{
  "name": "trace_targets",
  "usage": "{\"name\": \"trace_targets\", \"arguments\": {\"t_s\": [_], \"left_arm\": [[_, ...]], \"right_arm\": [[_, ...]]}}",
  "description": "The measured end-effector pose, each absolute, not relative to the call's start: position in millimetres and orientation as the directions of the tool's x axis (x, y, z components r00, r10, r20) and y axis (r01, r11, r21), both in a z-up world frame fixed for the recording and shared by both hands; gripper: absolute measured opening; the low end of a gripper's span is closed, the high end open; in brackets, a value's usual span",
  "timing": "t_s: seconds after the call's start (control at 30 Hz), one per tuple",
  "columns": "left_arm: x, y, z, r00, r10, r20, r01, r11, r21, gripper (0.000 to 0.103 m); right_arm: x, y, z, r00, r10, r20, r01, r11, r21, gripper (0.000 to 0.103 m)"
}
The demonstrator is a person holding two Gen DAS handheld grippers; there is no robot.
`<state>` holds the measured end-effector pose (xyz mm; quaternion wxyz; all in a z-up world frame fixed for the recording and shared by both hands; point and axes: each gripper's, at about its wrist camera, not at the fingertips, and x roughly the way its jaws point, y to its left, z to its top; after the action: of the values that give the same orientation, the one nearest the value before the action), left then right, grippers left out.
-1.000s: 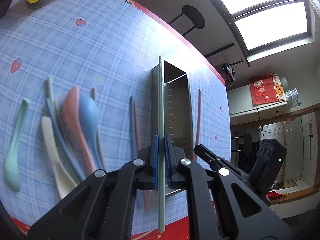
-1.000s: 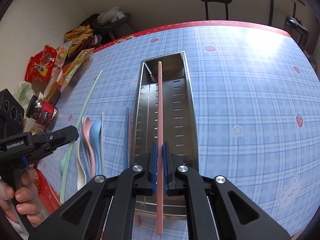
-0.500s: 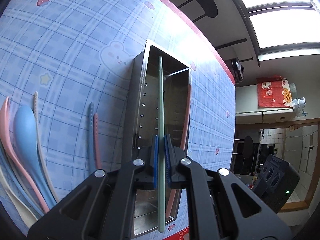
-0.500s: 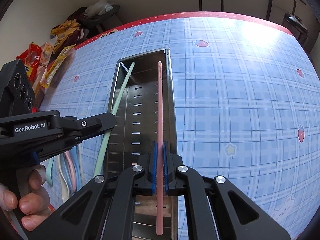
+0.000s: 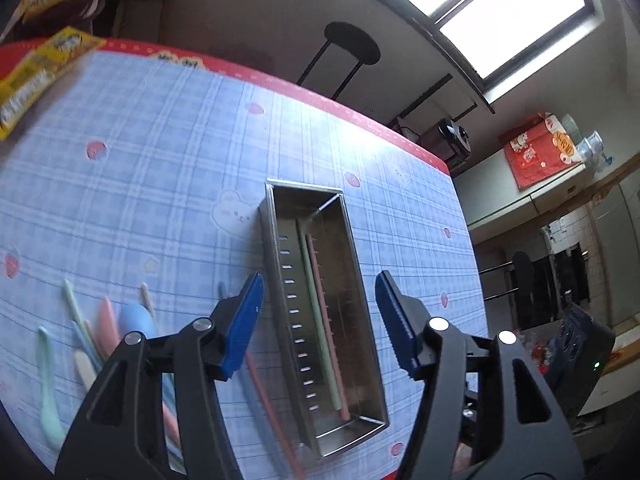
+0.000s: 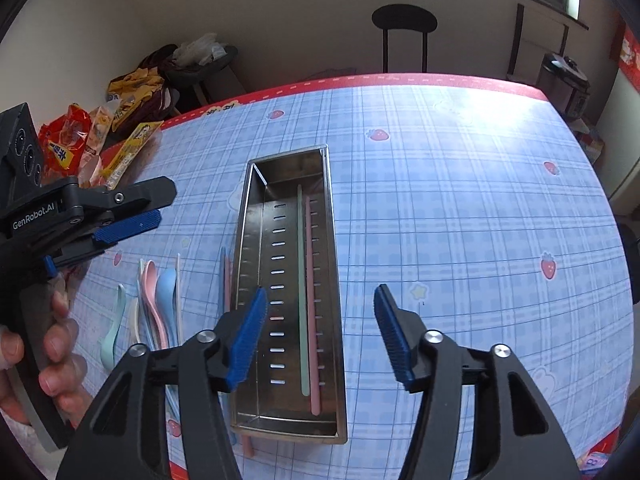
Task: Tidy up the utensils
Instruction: 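Lower both chopsticks into the steel tray and open both tools, then move the left tool to the cream spoon while the right tool reaches a cream chopstick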
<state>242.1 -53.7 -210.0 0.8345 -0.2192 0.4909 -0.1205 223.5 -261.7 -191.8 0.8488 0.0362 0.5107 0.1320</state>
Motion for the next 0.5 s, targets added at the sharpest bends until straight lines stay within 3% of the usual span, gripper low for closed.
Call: {"name": "trace_targets", "arguments": {"t_s": [0.27, 0.5], "left_arm": [[171, 1, -172, 0.604, -0.284, -0.745, 0.085, 0.952, -0.294, 0.059], [104, 45, -179, 0.62, -0.22, -0.753, 0.037, 0.967, -0.253, 0.057]], "right_arm": [[176, -261, -177, 0.505, 0.311, -0.805, -0.258, 0.945, 0.203, 0.063], [139, -255, -197, 0.47, 0.345, -0.812, -0.256, 0.934, 0.249, 0.062]]}}
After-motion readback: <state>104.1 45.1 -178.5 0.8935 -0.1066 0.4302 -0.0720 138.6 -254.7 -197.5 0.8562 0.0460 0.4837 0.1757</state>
